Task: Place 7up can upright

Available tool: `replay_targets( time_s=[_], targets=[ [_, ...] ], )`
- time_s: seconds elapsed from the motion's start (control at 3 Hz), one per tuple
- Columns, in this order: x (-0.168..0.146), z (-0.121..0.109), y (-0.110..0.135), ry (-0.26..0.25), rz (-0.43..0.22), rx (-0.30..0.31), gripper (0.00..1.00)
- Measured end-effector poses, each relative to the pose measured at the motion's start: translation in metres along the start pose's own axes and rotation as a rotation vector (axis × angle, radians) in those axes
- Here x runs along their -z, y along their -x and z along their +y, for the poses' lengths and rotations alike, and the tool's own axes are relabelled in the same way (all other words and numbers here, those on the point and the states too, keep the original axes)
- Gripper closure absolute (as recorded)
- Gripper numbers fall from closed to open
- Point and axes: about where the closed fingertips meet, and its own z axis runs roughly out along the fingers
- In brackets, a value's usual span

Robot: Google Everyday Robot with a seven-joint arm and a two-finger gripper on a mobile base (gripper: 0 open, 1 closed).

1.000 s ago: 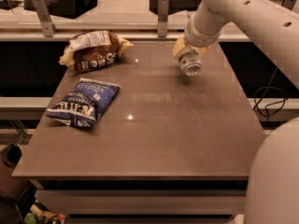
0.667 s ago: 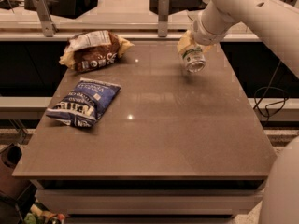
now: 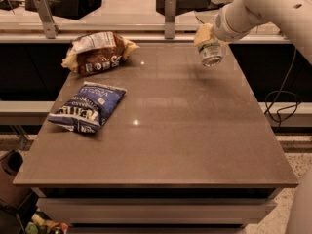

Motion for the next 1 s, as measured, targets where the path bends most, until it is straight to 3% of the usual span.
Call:
replay_targets(
  time_s=[0.33, 1.0],
  targets=[
    [0.0000, 0.0000, 0.0000, 0.000, 0.000, 0.000, 1.00],
    [0.0061, 0.0019, -0.0013, 0.059, 0.009, 0.011, 1.00]
  ],
)
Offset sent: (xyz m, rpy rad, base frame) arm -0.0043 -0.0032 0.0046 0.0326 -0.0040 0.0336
